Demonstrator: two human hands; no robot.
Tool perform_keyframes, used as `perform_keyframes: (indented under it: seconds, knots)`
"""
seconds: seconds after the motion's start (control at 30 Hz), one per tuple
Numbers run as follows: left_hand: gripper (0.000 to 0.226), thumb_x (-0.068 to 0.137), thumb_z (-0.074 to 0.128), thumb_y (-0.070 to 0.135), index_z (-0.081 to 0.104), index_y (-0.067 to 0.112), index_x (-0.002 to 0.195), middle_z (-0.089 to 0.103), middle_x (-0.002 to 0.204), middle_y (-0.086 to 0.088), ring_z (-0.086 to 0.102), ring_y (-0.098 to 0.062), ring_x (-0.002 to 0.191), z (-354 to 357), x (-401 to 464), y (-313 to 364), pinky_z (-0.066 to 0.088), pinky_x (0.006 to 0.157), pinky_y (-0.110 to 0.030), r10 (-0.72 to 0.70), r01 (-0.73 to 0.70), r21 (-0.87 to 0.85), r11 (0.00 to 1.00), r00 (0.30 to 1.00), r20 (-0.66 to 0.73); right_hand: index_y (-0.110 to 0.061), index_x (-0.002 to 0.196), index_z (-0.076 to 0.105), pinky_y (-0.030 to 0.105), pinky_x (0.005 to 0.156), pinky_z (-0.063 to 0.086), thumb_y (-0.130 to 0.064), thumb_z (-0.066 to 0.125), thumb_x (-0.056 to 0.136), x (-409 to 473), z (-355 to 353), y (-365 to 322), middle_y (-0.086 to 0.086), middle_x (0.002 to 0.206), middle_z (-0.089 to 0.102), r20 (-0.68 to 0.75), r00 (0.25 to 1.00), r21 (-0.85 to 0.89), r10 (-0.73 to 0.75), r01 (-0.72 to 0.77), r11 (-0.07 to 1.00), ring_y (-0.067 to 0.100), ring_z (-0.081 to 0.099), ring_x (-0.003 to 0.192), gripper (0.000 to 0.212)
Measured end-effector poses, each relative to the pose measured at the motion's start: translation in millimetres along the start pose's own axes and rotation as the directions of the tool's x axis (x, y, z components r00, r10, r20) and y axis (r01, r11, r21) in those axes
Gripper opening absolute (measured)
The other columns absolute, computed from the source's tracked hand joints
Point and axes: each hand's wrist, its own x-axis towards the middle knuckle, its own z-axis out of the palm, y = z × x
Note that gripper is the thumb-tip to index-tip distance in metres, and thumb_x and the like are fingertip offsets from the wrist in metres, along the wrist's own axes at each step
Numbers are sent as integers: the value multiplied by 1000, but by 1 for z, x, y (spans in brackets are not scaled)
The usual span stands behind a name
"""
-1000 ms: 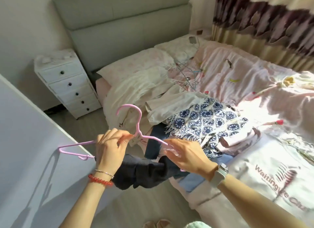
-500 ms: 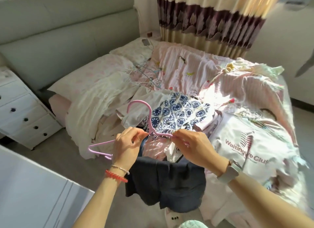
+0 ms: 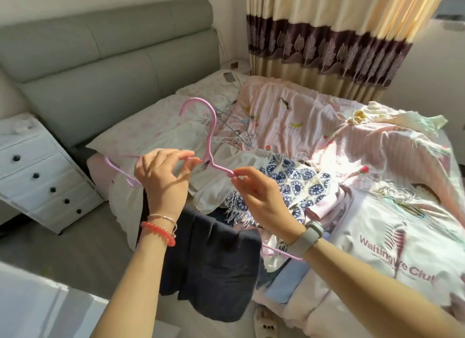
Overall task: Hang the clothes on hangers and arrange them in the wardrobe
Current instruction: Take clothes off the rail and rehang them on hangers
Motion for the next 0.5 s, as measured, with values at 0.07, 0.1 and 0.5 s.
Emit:
perform_keyframes:
  seconds: [0.07, 0.1, 0.5]
  knots:
    - [29, 85, 59, 33, 68, 13, 105, 60, 117, -9, 48, -33, 115, 14, 27, -3, 27, 100, -58, -47, 49, 20, 999, 997, -66, -2, 96, 61, 18, 47, 22, -8, 54, 90, 32, 9, 7, 0, 57, 42, -62, 997, 92, 39, -33, 995, 7, 27, 49, 11]
    - [31, 87, 59, 27, 62, 14, 116, 52, 129, -11, 40, -33, 125, 24, 43, -8, 21, 105, -59, -79, 82, 38, 996, 994, -73, -2, 96, 61, 18, 48, 23, -7, 54, 90, 56, 15, 11, 2, 59, 44, -83, 995, 121, 46, -35, 992, 7, 29, 50, 11]
    - [56, 96, 37, 38, 17, 22, 145, 9, 155, -9, 8, -26, 142, 223, 137, -145, 18, 111, -53, -540, 415, 369, 832, 757, 368, -11, 96, 57, 7, 40, 28, -18, 49, 94, 359, 22, 185, -10, 62, 47, -85, 977, 128, 196, -185, 974, -4, 44, 43, 11]
